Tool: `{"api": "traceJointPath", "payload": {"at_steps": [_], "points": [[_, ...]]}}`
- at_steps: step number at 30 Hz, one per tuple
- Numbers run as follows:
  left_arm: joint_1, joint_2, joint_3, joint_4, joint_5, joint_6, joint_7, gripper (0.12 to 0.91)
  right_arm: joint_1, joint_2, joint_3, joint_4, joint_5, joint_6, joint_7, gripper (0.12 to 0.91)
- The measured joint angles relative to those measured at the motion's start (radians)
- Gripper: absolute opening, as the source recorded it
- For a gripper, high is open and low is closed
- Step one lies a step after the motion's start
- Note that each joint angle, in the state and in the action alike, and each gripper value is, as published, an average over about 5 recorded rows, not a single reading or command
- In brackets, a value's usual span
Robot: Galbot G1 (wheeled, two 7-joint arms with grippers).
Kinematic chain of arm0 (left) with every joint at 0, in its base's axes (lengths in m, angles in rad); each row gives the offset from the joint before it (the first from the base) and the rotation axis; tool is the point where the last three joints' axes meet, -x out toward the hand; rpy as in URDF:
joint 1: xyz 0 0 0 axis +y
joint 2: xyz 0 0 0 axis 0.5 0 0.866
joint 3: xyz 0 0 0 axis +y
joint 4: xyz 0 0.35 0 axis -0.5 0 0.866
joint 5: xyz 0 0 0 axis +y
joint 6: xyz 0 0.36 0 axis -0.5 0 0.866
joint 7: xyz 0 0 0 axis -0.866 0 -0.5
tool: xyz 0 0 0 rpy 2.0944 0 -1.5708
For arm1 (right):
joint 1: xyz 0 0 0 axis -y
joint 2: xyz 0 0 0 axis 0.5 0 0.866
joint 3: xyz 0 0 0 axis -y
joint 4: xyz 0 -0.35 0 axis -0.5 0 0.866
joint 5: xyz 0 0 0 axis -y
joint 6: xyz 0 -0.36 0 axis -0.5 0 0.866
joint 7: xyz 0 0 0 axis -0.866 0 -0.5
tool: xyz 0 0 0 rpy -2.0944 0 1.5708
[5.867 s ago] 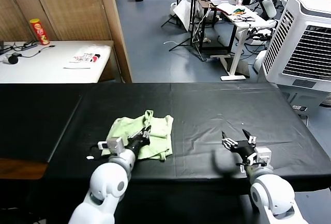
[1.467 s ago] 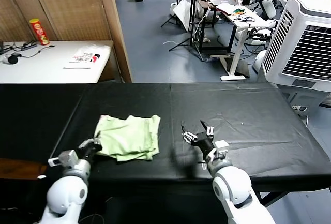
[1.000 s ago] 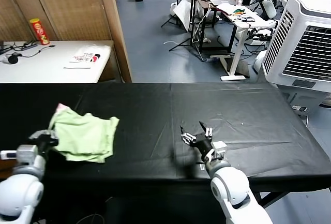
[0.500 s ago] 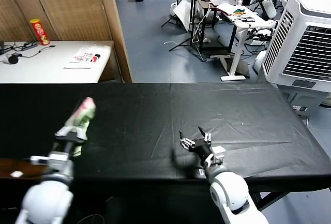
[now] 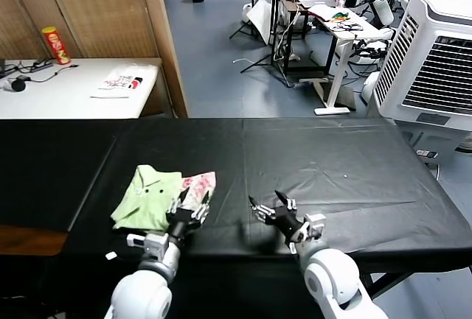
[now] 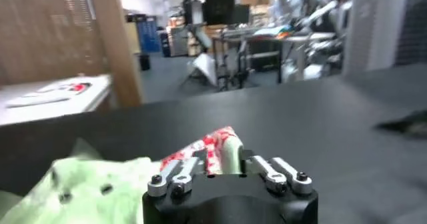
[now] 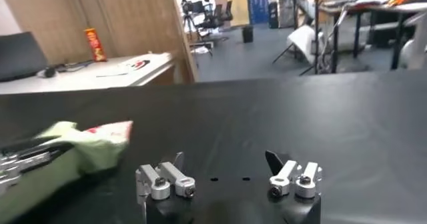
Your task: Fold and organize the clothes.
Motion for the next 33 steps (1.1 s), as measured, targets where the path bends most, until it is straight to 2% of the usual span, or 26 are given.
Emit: {"api": "traceJointPath", "payload": {"at_steps": [2, 4, 12, 15, 18, 23, 25, 28, 33], "points": [[-0.006, 0.005, -0.008, -0.006, 0.003, -0.018, 0.006, 0.74, 0.019, 0.009, -0.016, -0.012, 0.03, -0.011, 0.012, 0.798], [-0.01, 0.013, -0.021, -0.008, 0.006, -0.033, 0.007, 0.783, 0.041, 0.02, -0.036, -0.03, 0.054, -0.021, 0.024, 0.798], [0.013, 0.047, -0.08, -0.013, 0.034, -0.067, 0.003, 0.798, 0.155, 0.09, -0.141, -0.157, 0.104, -0.032, 0.055, 0.796], [0.027, 0.045, -0.092, -0.01, 0.044, -0.077, 0.001, 0.798, 0.188, 0.122, -0.168, -0.207, 0.105, -0.03, 0.062, 0.76], [0.037, 0.042, -0.105, -0.007, 0.044, -0.082, 0.0, 0.798, 0.209, 0.147, -0.182, -0.245, 0.106, -0.027, 0.064, 0.68], [0.048, 0.039, -0.124, -0.003, 0.04, -0.088, -0.004, 0.798, 0.233, 0.171, -0.185, -0.289, 0.107, -0.023, 0.063, 0.439], [0.051, 0.038, -0.129, -0.001, 0.039, -0.09, -0.004, 0.798, 0.242, 0.172, -0.181, -0.299, 0.103, -0.022, 0.059, 0.333], [0.054, 0.035, -0.139, 0.004, 0.039, -0.094, -0.005, 0.798, 0.258, 0.163, -0.17, -0.315, 0.083, -0.017, 0.042, 0.215], [0.06, 0.03, -0.163, 0.021, 0.035, -0.108, -0.013, 0.798, 0.318, 0.118, -0.133, -0.363, 0.026, -0.011, 0.013, 0.138]]}}
